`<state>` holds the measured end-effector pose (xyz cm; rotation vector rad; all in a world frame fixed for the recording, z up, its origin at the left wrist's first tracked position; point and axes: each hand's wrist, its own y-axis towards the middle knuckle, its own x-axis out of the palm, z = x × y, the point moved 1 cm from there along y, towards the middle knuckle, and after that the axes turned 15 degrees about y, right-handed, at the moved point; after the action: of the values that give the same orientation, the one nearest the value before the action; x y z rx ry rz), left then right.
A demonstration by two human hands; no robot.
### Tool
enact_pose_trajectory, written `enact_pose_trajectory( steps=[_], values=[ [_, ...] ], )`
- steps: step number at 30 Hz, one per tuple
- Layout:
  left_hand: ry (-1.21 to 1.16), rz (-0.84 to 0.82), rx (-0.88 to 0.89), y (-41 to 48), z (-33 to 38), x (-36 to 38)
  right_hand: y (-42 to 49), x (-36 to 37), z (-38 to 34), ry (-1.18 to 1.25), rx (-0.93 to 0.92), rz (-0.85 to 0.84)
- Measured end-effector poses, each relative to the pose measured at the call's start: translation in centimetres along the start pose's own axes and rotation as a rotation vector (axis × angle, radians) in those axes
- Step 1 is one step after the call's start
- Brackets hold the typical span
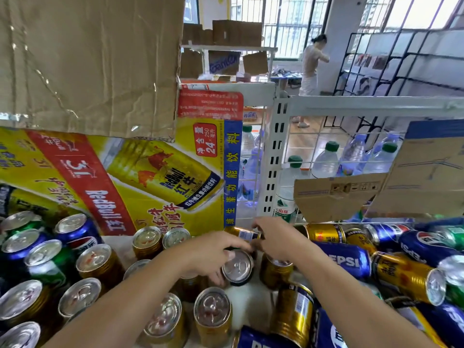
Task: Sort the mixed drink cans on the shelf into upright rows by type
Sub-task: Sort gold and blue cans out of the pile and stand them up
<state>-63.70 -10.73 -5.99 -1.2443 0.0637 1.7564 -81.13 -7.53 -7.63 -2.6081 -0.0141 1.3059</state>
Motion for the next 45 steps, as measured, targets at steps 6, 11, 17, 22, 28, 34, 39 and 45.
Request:
enact_pose_trajectory(
  steps=[6,11,17,22,28,34,39,45],
  values=[
    [-0.080,0.099,-0.094,-0.6,-0.5,-0.5,3.7,1.7,0.2,-0.216,0.046,-0.136],
    [0.416,0.237,-0.086,-0.4,0.4,0.4,4.8,2.6,0.1,-0.255,0.085,-0.205],
    [0.545,0.254,-0.103,-0.4,1.3,0.6,5.0,2.6,-0.5,-0.334,0.067,-0.270],
    [0.550,0.184,-0.086,-0.9,0.0,0.0,4.7,3.5,-0.1,-0.375,0.062,-0.258],
    [0.517,0.167,-0.066,-1.2,-1.0,0.1,3.3,2.5,-0.2,-0.125,0.053,-0.174],
    [0.610,0.213,-0.066,-0.8,-2.1,0.2,2.1,-0.3,-2.3,0.085,-0.117,0.011],
    [0.449,0.189,-0.033,-0.5,-3.1,0.4,3.0,0.9,-1.7,-0.028,-0.138,0.024],
    [0.364,0.207,0.028,-0.9,-3.1,0.6,2.9,1.1,-1.2,-0.030,-0.155,-0.008]
  ],
)
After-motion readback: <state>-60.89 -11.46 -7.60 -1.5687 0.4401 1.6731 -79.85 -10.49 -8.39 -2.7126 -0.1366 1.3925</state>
